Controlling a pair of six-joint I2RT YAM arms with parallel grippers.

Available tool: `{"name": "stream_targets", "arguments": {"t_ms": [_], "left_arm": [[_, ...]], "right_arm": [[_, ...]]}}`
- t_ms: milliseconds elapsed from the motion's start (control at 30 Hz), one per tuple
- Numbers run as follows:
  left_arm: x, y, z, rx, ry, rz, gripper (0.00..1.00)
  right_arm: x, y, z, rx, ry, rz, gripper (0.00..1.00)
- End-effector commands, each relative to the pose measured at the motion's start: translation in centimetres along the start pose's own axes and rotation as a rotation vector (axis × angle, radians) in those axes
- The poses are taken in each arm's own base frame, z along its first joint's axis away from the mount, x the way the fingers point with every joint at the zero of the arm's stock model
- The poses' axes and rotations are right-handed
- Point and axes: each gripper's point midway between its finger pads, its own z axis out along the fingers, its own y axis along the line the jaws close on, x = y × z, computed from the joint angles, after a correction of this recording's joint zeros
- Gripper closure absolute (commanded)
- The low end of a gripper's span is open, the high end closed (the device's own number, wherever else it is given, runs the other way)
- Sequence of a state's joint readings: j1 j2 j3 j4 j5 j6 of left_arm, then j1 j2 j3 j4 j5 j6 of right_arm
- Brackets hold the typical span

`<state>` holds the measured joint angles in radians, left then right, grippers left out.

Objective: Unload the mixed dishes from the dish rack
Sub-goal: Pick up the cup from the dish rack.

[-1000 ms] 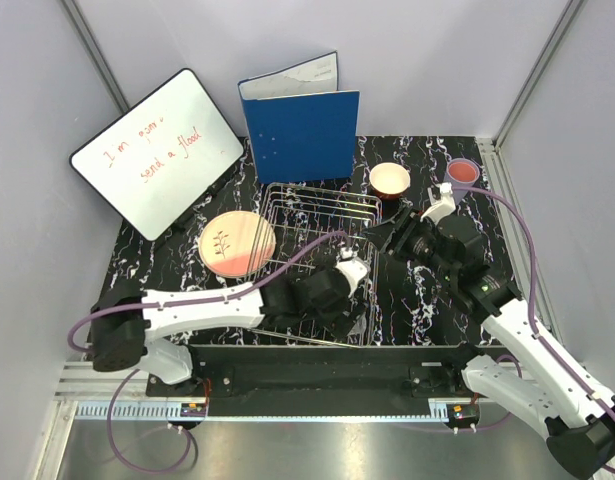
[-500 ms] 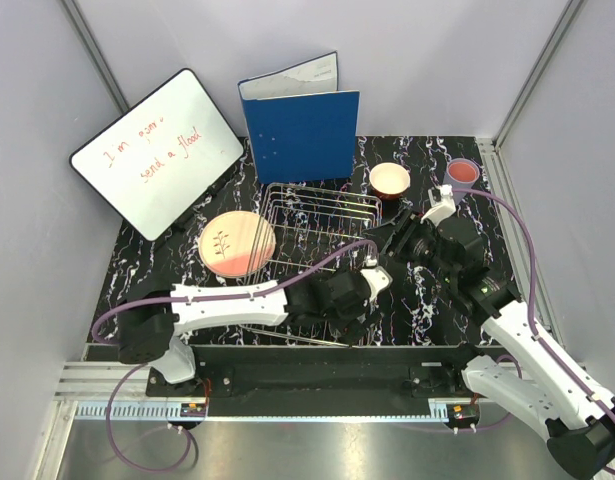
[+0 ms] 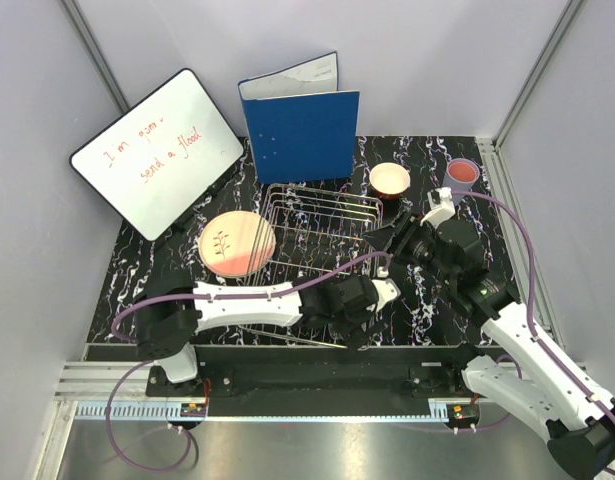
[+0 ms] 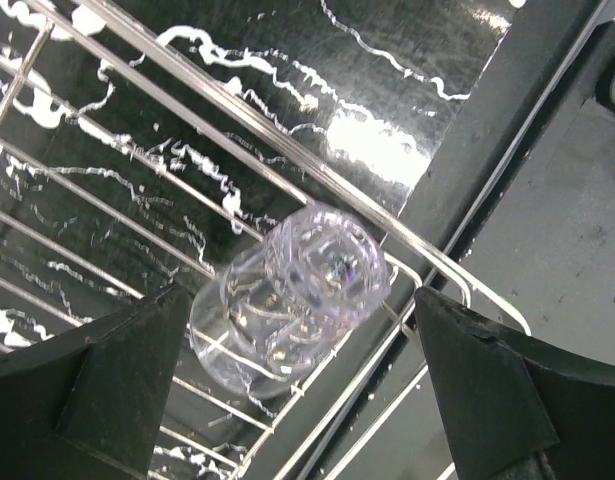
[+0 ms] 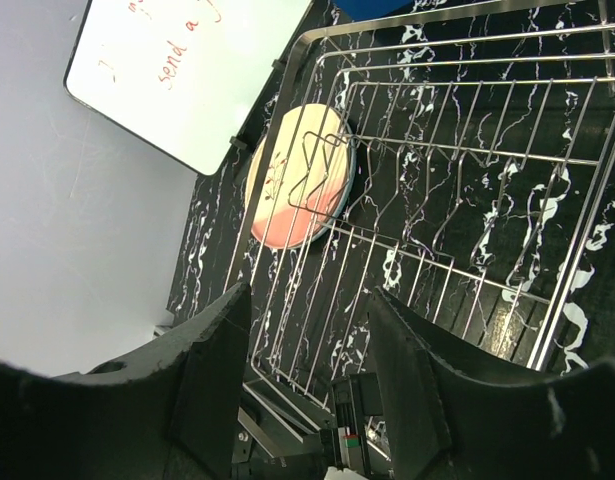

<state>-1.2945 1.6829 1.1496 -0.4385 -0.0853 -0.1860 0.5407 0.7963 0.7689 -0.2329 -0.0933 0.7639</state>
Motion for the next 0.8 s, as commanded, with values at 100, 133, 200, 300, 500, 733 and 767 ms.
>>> {"name": "stream_targets", "arguments": {"t_ms": [100,133,200,300,500,733,767], "left_arm": [[1.4,-0.8,2.0,0.038,0.062,0.065,0.01],[1.7,-0.8,2.1,0.037,0.068,0.066,0.01],[2.0,-0.8,2.6,0.036,0.077,0.066,0.03],[2.8,-0.7,3.1,0.031,0.1,0.06,0.12],[3.5,-0.7,3.4,0.032,0.119,0.049,0.31],[2.9,-0.6,2.8,0.021,0.096,0.03,0.85],[2.7,-0.5,2.5,0.014,0.087,0.025,0.96]], "right_arm": [[-0.7,1.1,-0.4,-0.053,-0.038,-0.018,0.42],[-0.8,1.2,-0.5,-0.056,-0.042,-0.019,0.42],[-1.1,1.4,-0.9,-0.062,-0.058,-0.018,0.42],[-1.7,1.9,-1.6,-0.071,-0.082,-0.026,0.42],[-2.3,2.3,-2.5,-0.078,-0.106,-0.028,0.42],[-2.9,2.8,-3.0,-0.082,-0.122,-0.029,0.42],[-2.9,2.8,-3.0,-0.082,-0.122,-0.03,0.42]]}}
